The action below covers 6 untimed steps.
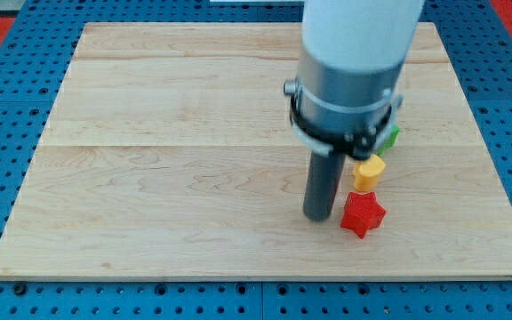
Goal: Slightly push the green star left side
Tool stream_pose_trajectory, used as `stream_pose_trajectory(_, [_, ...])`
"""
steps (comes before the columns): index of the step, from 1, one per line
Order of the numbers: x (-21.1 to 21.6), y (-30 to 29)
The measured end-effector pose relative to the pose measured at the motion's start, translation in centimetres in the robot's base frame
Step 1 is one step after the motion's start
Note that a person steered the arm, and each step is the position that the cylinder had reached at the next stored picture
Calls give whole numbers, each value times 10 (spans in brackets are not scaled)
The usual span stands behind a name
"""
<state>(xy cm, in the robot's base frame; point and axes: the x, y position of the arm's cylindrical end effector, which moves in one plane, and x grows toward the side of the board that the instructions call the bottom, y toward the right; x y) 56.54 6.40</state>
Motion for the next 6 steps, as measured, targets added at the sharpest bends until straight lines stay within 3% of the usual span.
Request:
stream_pose_trajectory(1, [52, 24])
stream_pose_trajectory(2, [-2, 115])
stream_pose_trajectory(3, [-91, 147])
stream_pose_trajectory(4, [-161, 121])
stream_pose_trajectory(5, [-147, 96])
stream_pose_trajectory(6, [-154, 130])
